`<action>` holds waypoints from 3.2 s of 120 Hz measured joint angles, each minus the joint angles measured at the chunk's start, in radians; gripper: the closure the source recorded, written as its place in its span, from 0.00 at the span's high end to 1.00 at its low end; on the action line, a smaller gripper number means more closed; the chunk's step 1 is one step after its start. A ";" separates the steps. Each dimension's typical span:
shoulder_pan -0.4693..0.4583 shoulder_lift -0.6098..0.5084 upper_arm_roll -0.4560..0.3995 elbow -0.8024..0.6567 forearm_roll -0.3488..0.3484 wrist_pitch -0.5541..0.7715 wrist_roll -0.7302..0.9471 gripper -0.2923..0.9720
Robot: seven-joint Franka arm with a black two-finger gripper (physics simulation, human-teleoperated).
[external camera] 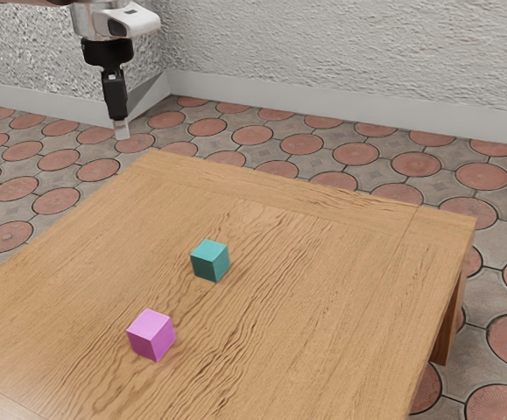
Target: Pick up the blue block with one arm, and put the blue block on the pink block with one arm
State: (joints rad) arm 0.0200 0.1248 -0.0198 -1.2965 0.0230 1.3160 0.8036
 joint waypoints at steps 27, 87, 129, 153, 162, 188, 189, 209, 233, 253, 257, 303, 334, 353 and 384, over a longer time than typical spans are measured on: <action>0.001 -0.025 -0.002 0.041 -0.007 -0.001 -0.002 0.77; -0.120 0.607 0.013 0.222 -0.011 0.346 -0.399 0.77; -0.124 0.633 0.142 0.224 -0.059 0.552 -0.587 0.77; -0.146 0.422 0.143 -0.200 -0.107 0.737 -0.654 0.77; -0.150 0.417 0.144 -0.240 -0.108 0.801 -0.674 0.77; -0.144 0.436 0.144 -0.297 -0.111 0.913 -0.701 0.77; -0.143 0.434 0.144 -0.302 -0.111 0.918 -0.702 0.77; -0.134 0.417 0.144 -0.370 -0.119 0.994 -0.699 0.77; -0.132 0.362 0.144 -0.468 -0.137 1.054 -0.689 0.77; -0.130 0.373 0.145 -0.495 -0.158 1.083 -0.683 0.77; -0.128 0.377 0.145 -0.496 -0.171 1.086 -0.682 0.77; -0.134 0.413 0.147 -0.487 -0.130 1.101 -0.673 0.77; -0.134 0.414 0.146 -0.486 -0.129 1.101 -0.668 0.70; -0.134 0.410 0.146 -0.486 -0.146 1.099 -0.678 0.63; -0.129 0.407 0.146 -0.486 -0.158 1.096 -0.690 0.55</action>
State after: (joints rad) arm -0.1092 0.5318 0.1258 -1.7829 -0.1352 2.4117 0.1138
